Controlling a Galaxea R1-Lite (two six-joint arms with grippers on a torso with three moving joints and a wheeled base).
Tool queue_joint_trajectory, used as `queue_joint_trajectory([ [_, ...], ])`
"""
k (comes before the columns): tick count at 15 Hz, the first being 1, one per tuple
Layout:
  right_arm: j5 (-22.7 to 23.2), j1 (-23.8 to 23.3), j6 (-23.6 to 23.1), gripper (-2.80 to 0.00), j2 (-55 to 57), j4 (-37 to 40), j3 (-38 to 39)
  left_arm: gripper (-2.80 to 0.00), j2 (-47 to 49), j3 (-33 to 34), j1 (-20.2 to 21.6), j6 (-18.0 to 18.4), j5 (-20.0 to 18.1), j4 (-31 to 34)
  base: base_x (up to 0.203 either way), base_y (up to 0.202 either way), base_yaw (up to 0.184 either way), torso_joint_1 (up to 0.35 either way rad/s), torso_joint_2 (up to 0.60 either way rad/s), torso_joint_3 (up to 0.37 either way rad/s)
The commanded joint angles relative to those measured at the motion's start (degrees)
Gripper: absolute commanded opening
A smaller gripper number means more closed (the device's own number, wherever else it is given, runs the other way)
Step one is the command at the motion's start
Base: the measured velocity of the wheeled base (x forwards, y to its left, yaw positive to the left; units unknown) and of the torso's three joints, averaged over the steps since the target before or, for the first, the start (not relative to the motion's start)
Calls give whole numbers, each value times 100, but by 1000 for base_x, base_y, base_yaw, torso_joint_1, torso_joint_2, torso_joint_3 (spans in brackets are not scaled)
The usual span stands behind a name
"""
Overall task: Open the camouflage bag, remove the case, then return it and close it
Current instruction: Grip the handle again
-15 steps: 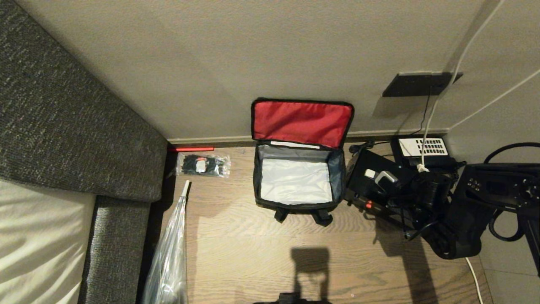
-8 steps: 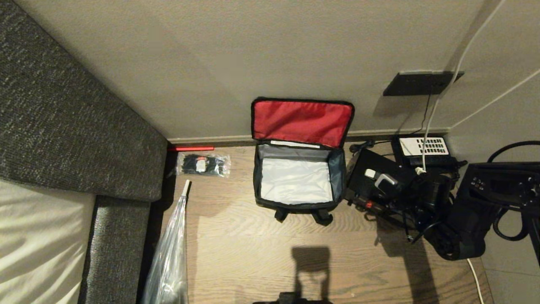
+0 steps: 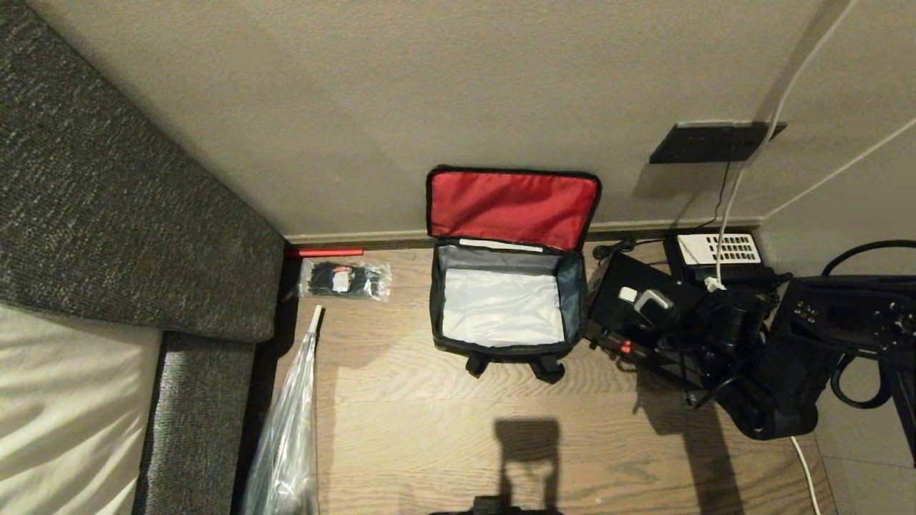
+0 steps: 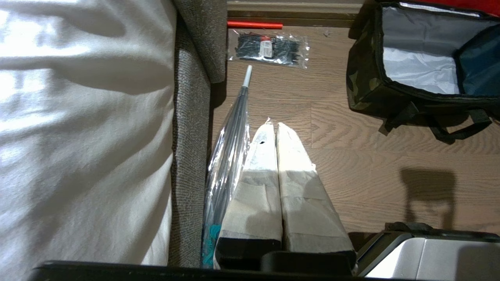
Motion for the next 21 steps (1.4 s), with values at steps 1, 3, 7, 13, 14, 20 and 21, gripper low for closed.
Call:
queue_joint_trajectory([
  [1, -11, 9, -36, 0, 46, 183, 11, -280, -11, 18, 0, 0, 1, 2, 0, 0, 0, 0, 0, 0],
  [3, -13, 9, -8, 0, 33, 251, -190, -280, -11, 18, 0, 0, 1, 2, 0, 0, 0, 0, 0, 0],
  [7, -18, 9, -5, 0, 260, 57, -429, -280, -11, 18, 0, 0, 1, 2, 0, 0, 0, 0, 0, 0],
  [13, -261, -9, -61, 0, 599, -175, -1051, -280, -11, 18, 0, 0, 1, 2, 0, 0, 0, 0, 0, 0],
  [14, -317, -17, -50, 0, 629, -175, -1111, -280, -11, 18, 3, -2, 1, 2, 0, 0, 0, 0, 0, 0],
  [20, -318, -132, -181, 0, 727, -175, -1049, -280, -11, 18, 0, 0, 1, 2, 0, 0, 0, 0, 0, 0],
  [21, -318, -149, -181, 0, 762, -175, -1057, -280, -11, 18, 0, -4, 1, 2, 0, 0, 0, 0, 0, 0],
])
